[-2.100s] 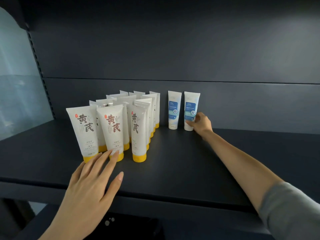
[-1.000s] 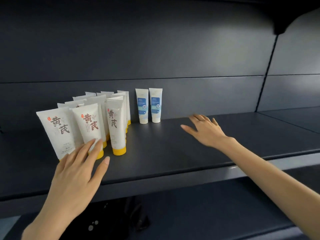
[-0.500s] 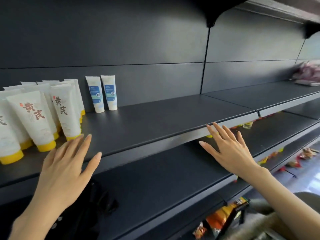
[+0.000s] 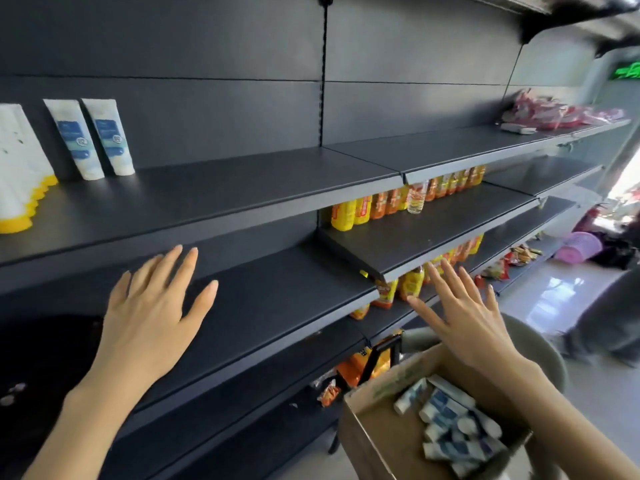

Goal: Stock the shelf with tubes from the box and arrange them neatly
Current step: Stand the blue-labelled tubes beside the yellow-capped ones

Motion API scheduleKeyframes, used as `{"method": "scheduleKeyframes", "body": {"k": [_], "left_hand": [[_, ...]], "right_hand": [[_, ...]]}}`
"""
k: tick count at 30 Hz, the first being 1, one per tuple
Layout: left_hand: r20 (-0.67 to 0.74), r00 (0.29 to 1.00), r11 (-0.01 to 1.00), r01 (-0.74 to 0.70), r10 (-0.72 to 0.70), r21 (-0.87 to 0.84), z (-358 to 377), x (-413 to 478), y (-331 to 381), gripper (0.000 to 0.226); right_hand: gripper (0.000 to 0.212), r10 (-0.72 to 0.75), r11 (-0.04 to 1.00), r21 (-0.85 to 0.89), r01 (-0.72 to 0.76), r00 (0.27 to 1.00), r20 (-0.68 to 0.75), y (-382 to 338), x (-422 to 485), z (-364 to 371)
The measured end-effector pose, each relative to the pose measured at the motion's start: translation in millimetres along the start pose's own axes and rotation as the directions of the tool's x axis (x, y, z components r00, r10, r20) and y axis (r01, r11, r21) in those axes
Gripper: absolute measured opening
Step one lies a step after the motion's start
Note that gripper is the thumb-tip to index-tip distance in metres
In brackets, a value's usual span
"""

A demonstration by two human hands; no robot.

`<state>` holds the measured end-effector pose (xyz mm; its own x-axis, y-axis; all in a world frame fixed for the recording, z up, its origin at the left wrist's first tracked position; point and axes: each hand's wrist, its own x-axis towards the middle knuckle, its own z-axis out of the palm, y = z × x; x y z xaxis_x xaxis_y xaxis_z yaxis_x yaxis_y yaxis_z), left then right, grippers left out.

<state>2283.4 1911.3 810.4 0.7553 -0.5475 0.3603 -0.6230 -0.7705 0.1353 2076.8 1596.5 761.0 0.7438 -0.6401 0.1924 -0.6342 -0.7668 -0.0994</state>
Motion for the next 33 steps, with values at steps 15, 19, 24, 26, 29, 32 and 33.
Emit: {"method": "scheduleKeyframes", "body": {"k": [15, 19, 24, 26, 29, 32, 33], "left_hand": [[0.272, 0.919, 0.959, -0.271, 0.284, -0.084, 117, 17, 134, 0.078], [0.37, 0.853, 0.93, -0.351, 0.367, -0.113, 163, 44, 162, 0.068], [0.445, 0.766, 0.882, -0.442, 0.465, -0.161, 219, 77, 186, 0.065], [0.475, 0.726, 0.864, -0.462, 0.497, -0.198, 240, 86, 196, 0.065], [0.531, 0.652, 0.833, -0.505, 0.54, -0.227, 270, 94, 208, 0.065], [0.588, 0.581, 0.808, -0.536, 0.563, -0.243, 298, 97, 219, 0.065], [0.602, 0.563, 0.802, -0.543, 0.567, -0.248, 307, 97, 222, 0.065]], "right_hand": [[0.087, 0.39, 0.919, 0.034, -0.394, 0.917, 0.079, 136, -98, 40], [0.087, 0.497, 0.865, 0.005, -0.502, 0.859, 0.123, 152, -99, 75], [0.079, 0.593, 0.794, 0.009, -0.607, 0.779, 0.204, 158, -94, 129], [0.078, 0.625, 0.765, -0.002, -0.644, 0.742, 0.242, 157, -93, 148], [0.078, 0.673, 0.716, -0.006, -0.698, 0.687, 0.273, 154, -93, 172], [0.075, 0.7, 0.682, -0.012, -0.731, 0.649, 0.299, 150, -92, 192], [0.074, 0.702, 0.675, -0.011, -0.738, 0.638, 0.317, 149, -91, 199]]}}
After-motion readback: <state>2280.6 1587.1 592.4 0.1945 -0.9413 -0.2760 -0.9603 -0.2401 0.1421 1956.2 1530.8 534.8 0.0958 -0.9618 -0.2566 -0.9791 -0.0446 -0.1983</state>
